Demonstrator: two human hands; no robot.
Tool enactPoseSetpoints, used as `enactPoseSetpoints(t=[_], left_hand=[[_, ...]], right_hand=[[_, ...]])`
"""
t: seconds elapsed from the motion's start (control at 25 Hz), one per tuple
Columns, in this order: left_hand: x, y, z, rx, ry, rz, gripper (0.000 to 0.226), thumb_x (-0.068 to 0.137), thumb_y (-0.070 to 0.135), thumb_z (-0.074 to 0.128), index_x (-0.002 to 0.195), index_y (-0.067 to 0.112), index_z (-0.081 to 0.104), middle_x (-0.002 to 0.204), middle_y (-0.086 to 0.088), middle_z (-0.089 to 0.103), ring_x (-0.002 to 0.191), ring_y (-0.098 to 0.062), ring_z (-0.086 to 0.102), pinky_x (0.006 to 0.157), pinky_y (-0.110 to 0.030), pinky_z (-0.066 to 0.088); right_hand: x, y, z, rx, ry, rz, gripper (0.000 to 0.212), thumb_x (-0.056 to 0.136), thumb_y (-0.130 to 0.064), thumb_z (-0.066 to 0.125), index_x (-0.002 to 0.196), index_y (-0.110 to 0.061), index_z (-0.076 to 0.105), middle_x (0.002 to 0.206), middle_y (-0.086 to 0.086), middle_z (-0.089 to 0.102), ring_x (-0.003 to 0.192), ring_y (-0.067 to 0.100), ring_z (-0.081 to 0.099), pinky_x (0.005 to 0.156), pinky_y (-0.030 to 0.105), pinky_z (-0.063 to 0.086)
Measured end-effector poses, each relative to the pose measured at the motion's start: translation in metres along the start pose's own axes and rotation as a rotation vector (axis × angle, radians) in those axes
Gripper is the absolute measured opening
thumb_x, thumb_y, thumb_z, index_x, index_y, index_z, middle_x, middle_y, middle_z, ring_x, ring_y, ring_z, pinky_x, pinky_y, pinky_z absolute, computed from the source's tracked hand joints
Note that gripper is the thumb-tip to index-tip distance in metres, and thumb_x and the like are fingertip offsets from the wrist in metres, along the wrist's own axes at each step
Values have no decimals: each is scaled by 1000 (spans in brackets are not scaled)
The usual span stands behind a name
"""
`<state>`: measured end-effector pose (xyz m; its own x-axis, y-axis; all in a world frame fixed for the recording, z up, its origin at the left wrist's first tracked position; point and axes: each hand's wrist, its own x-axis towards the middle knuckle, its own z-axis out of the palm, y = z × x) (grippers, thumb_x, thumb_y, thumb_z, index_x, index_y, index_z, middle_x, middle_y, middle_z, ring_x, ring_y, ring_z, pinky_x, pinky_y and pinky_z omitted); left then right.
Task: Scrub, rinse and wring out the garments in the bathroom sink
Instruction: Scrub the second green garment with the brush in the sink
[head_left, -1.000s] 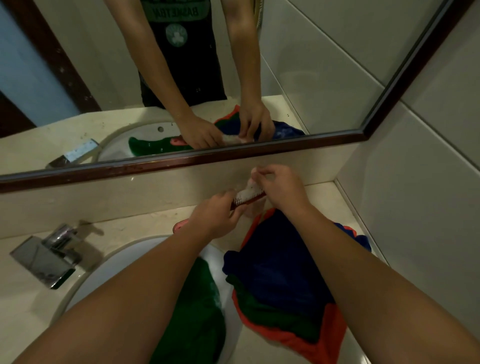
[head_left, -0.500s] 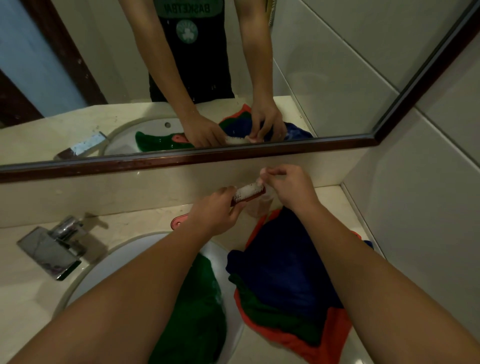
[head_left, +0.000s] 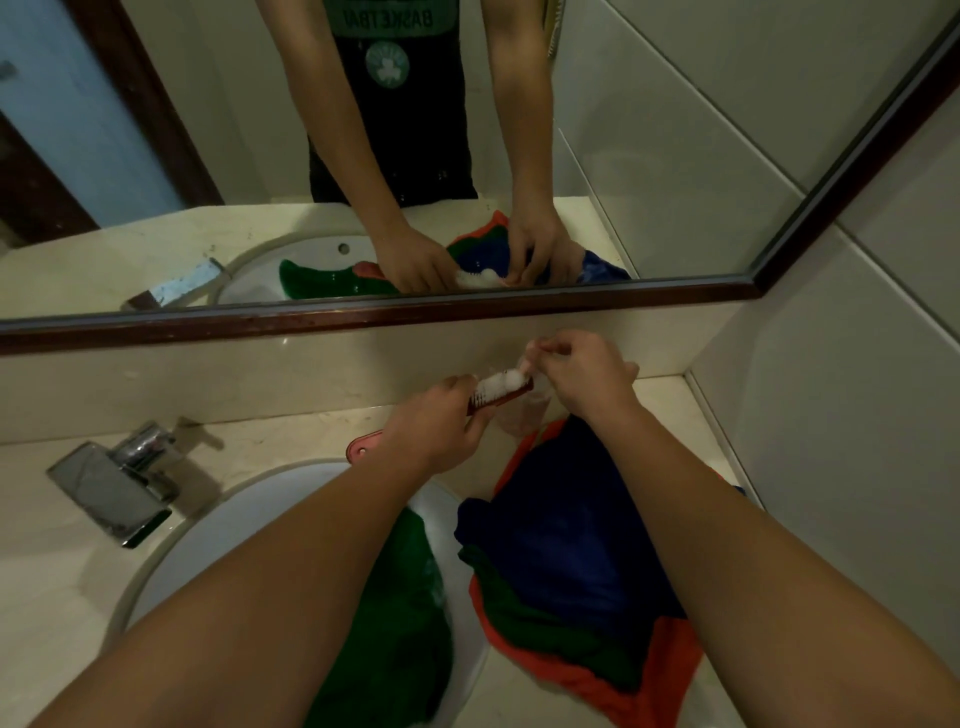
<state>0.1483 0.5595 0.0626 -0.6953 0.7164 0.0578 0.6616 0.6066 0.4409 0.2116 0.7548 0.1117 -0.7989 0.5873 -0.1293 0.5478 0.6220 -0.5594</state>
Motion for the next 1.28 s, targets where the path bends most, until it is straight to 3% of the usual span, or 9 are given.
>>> enactPoseSetpoints(t=[0.24,0.36,0.48,0.56,0.68,0.84,1.04,1.16,1.28], left_hand=[[-60,-13,-5,-230,18,-230,50,101,44,55,145,21,43,121,-5,64,104,-25,64,80,-36,51],[-100,-20,-5,-547,80,-277,39,100,43,59,131,24,47,113,-1,65,94,-17,66,80,-38,57],[-139,-28,-7,-780,49,-352,24,101,43,57,113,23,51,98,1,69,77,-8,69,65,-31,59],[-159,-43,-9,-817,62,-390,24,103,46,50,113,25,55,100,2,70,85,-9,70,77,-40,61],[-187,-73,-11,-777,61,-412,30,108,41,35,122,27,58,120,1,60,105,-8,60,97,-35,48],[-209,-99,-4,-698,54,-512,44,106,49,31,139,25,47,141,5,36,129,-18,43,113,-41,34],[-216,-129,9,-690,15,-567,40,100,54,36,132,34,50,145,3,40,131,-22,43,115,-48,31],[-228,-160,32,-265,-89,-507,55,101,45,25,144,27,54,157,3,40,142,-21,34,113,-40,22],[-231,-196,68,0,-267,-463,57,105,44,17,159,27,26,169,2,15,155,-18,9,123,-41,5]], right_hand=[[-53,-3,15,65,258,-230,26,104,-42,50,109,-28,72,101,-3,68,95,17,60,84,37,45],[-111,-15,70,266,-73,-166,27,107,-38,48,110,-23,70,98,-6,69,88,9,62,76,28,48],[-158,-44,116,537,-288,-59,28,109,-40,44,100,-38,70,88,-21,71,86,8,66,77,29,53],[-177,-64,134,788,-384,65,28,109,-35,46,102,-37,73,96,-13,77,93,15,73,79,31,59],[-200,-83,161,899,-444,116,28,109,-35,48,116,-26,74,109,4,77,105,24,73,90,44,61],[-212,-97,189,918,-461,80,31,109,-35,48,131,-24,67,114,7,75,108,25,71,89,43,59],[-208,-98,217,801,-382,54,32,107,-38,51,137,-41,62,98,2,74,71,11,68,65,27,56],[-202,-73,251,616,-316,94,42,97,-63,49,134,-46,59,120,-10,70,99,4,68,91,36,57],[-197,-43,290,497,-328,206,49,101,-55,52,146,-36,50,136,-6,63,122,15,62,106,47,51]])
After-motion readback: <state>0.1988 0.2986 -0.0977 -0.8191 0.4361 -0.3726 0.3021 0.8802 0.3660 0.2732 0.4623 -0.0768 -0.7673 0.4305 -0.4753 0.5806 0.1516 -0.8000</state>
